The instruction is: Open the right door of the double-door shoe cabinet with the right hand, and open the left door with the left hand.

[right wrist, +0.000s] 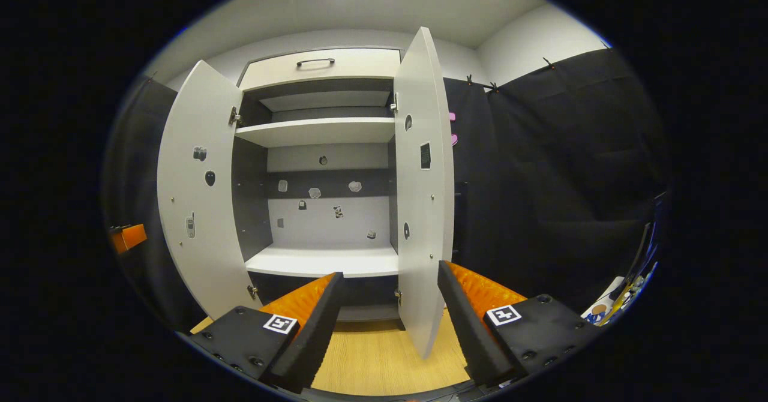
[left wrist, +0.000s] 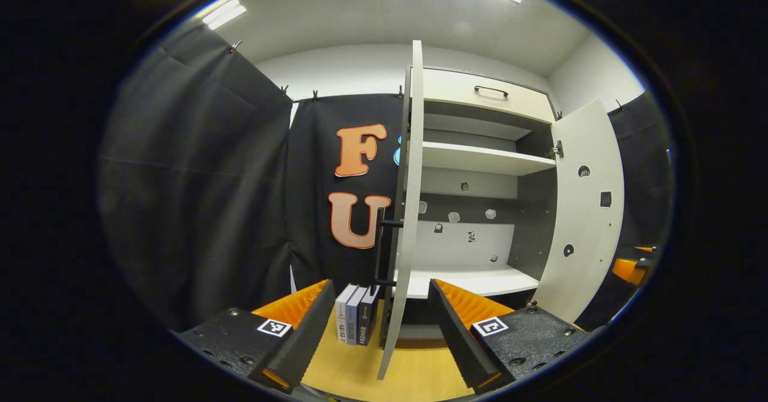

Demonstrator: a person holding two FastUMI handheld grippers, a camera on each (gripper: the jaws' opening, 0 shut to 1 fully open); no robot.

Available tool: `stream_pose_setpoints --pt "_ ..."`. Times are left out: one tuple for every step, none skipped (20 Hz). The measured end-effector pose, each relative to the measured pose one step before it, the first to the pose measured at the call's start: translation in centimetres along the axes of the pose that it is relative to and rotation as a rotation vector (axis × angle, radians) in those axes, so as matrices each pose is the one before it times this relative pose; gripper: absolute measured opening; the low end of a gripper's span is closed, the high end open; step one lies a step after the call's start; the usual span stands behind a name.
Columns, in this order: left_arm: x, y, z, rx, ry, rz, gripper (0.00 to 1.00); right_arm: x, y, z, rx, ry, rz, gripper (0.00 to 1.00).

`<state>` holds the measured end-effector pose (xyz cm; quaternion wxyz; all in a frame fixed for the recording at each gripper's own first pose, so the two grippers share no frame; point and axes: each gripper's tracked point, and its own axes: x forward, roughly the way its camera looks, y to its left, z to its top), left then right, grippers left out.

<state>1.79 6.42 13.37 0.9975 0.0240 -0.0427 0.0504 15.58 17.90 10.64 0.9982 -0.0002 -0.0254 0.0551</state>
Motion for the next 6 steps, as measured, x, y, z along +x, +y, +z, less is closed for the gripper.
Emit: stream_pose_setpoints --pt "-0.062 -0.026 0.097 0.00005 -0.00412 -0.00085 0.96 -0.031 0.01 -0.004 -0.00038 0.00083 -0.00066 0.99" --pt "-0.008 0.075 -0.035 0.00094 -0.00155 0.00014 0.96 0.027 0.015 0.033 -0.00157 -0.00005 -0.00079 0.99" --pt "0.064 0.066 -0.013 0.00069 -0.00143 0.00183 0.96 0.06 0.037 0.015 -0.00198 -0.00085 -0.00027 0.99" --pt "-0.055 0.003 0.085 -0.00069 -0.00208 0.00137 0.94 -0.013 -0.01 0.052 -0.00151 -0.00155 -0.00018 0.99" --pt "0.087 0.101 0.135 -0.00114 -0.00117 0.00177 0.96 -0.012 0.007 0.017 -0.00025 -0.00161 0.00024 0.99" --pt "-0.046 0.061 -0.061 -0.00166 -0.00083 0.00118 0.96 0.011 0.011 0.079 0.00084 -0.00086 0.00065 0.99"
